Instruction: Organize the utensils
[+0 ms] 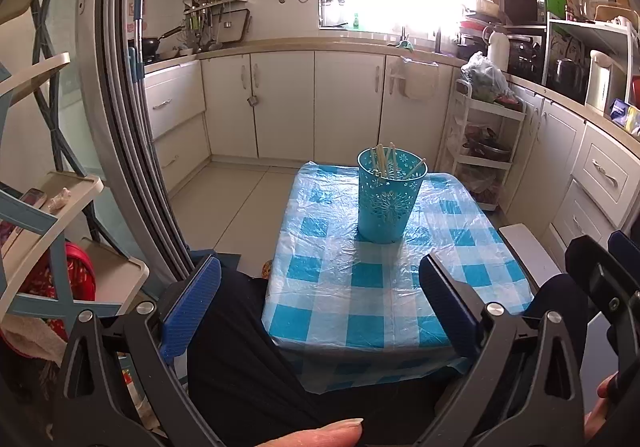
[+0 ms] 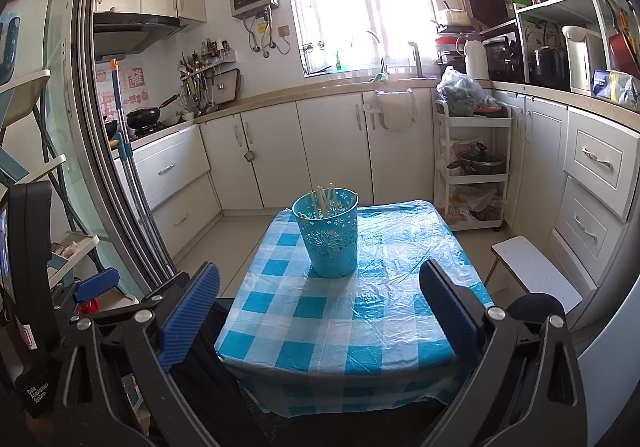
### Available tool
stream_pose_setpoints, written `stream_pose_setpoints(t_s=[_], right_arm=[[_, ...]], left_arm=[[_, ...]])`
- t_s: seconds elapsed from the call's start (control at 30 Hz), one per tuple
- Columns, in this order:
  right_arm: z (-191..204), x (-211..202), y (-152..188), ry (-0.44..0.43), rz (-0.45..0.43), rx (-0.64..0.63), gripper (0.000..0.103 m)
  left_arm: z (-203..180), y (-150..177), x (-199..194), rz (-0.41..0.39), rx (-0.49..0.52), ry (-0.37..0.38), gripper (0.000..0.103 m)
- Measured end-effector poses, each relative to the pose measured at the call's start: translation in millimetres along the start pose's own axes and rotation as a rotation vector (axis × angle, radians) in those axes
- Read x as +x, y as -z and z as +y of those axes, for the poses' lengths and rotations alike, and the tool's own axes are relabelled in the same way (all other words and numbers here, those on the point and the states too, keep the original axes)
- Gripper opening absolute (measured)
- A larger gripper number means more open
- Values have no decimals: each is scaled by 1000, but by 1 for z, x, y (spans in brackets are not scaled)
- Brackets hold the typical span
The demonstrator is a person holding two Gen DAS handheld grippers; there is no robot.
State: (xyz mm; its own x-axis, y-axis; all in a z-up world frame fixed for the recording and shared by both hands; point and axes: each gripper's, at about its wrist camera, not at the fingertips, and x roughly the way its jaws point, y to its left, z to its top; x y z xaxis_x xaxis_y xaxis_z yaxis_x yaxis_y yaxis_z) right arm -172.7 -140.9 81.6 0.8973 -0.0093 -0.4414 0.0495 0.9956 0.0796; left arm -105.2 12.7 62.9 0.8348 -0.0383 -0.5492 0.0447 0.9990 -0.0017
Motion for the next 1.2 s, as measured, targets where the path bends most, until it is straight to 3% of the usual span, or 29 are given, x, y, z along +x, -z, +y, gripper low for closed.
stream_pose_setpoints(t_s=[1.2], right_arm=[[6, -3, 1, 10, -15, -28, 96]], left_arm=[[1, 0, 0, 0, -1, -1, 95]])
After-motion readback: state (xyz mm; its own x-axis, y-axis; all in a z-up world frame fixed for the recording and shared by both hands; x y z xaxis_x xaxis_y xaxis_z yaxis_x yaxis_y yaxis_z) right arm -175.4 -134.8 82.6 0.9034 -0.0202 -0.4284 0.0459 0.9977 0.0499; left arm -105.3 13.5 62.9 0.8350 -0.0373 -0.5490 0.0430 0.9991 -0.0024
